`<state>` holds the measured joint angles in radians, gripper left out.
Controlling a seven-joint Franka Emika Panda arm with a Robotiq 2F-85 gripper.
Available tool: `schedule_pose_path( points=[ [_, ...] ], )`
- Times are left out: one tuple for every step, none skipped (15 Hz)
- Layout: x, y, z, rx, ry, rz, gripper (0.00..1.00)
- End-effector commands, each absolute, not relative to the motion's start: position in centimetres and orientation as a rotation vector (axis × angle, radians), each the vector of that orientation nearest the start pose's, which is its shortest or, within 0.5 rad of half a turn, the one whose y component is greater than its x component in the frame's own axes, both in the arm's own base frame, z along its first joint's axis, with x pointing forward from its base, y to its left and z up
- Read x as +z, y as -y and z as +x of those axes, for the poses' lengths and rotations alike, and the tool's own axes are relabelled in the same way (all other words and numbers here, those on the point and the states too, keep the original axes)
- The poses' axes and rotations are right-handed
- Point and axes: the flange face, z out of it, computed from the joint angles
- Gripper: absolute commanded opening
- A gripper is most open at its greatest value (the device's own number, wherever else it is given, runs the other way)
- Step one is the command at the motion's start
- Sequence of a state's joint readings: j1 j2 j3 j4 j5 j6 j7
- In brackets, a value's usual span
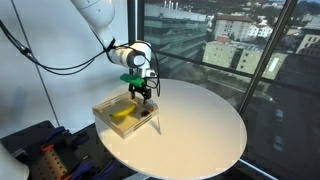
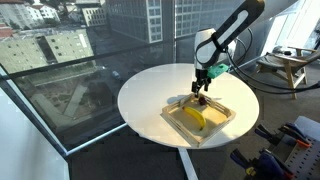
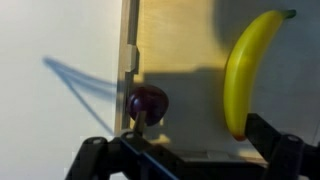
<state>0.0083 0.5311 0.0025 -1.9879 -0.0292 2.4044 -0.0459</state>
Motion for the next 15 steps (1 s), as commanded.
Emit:
schedule_pose_path(
  points=[
    [20.7,-0.7,59.3,0.197,0.106,-3.153,1.00],
    [21.1,-0.8,59.2,0.200,0.104,-3.154,1.00],
    [21.4,-0.9,59.2,0.203,0.104,-3.156,1.00],
    [21.8,-1.0,59.0,0.207,0.100,-3.158,1.00],
    [22.2,-1.1,58.9,0.211,0.099,-3.159,1.00],
    [22.6,-1.2,58.9,0.211,0.097,-3.162,1.00],
    [23.0,-1.2,58.8,0.211,0.095,-3.164,1.00],
    [23.5,-1.4,58.7,0.210,0.088,-3.165,1.00],
    [23.9,-1.5,58.7,0.209,0.083,-3.165,1.00],
    [24.4,-1.6,58.6,0.208,0.075,-3.165,1.00],
    [24.8,-1.7,58.5,0.205,0.069,-3.166,1.00],
    [25.3,-1.9,58.5,0.203,0.065,-3.168,1.00],
    [25.7,-2.1,58.3,0.200,0.058,-3.168,1.00],
    [26.1,-2.2,58.2,0.197,0.052,-3.170,1.00],
    [26.5,-2.3,58.1,0.195,0.049,-3.171,1.00]
  ],
)
